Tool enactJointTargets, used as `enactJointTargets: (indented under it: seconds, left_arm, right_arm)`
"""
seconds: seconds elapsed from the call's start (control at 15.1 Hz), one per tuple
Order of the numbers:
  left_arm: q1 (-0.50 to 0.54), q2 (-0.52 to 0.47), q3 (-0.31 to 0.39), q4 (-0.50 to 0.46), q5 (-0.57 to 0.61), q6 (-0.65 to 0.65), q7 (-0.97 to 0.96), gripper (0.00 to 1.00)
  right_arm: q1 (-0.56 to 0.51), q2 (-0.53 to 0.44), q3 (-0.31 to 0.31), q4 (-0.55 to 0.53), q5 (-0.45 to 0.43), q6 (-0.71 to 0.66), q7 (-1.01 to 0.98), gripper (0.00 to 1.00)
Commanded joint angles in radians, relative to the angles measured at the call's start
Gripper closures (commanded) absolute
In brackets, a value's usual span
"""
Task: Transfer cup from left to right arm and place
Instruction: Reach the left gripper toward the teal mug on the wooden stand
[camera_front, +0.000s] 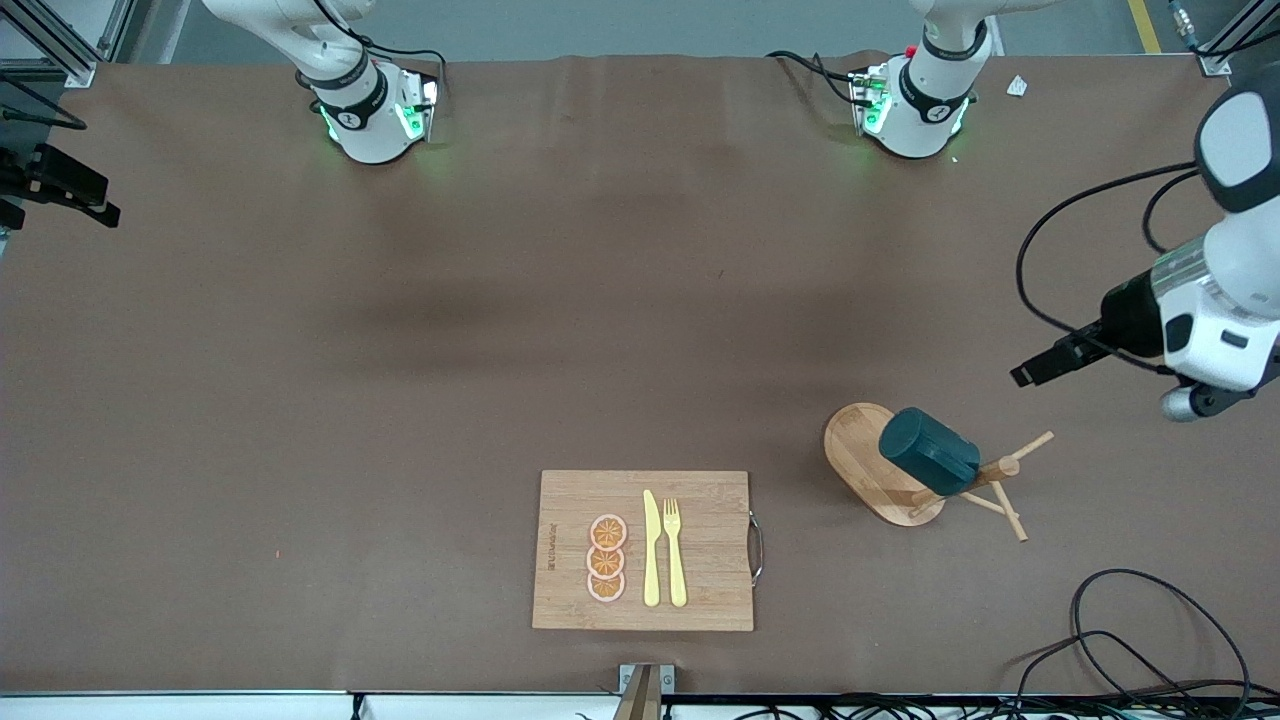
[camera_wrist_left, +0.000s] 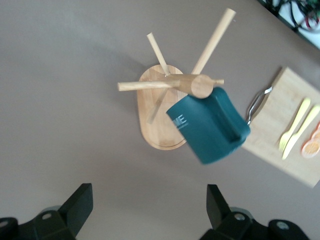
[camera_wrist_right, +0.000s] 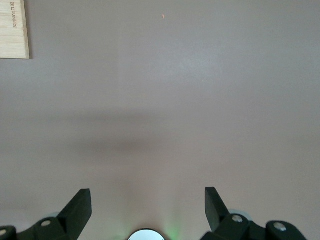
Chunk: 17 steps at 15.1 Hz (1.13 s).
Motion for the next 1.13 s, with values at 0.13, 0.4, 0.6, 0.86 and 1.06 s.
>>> enactJointTargets:
  seconds: [0.13, 0.4, 0.6, 0.86, 1.06]
  left_arm:
    - [-0.019, 0.122, -0.005, 0.078, -0.086, 0.041, -0.242, 0.00]
    - [-0.057, 0.208, -0.006, 0.152, -0.124, 0.067, -0.450, 0.00]
    - [-0.079, 0.245, -0.005, 0.150, -0.125, 0.134, -0.540, 0.00]
    - [-0.079, 0.290, -0.005, 0.149, -0.129, 0.168, -0.541, 0.00]
    - [-0.079, 0.306, -0.005, 0.147, -0.131, 0.168, -0.540, 0.00]
  right_arm:
    - [0.003, -0.030, -0.001, -0.029, 0.012, 0.002, 0.007, 0.00]
    - [0.004, -0.030, -0.001, -0.027, 0.012, 0.004, 0.007, 0.00]
    - [0.004, -0.030, -0.001, -0.027, 0.012, 0.004, 0.006, 0.00]
    - [0.004, -0.030, -0.001, -0.027, 0.012, 0.004, 0.005, 0.00]
    - [0.004, -0.030, -0.001, -0.027, 0.012, 0.002, 0.005, 0.00]
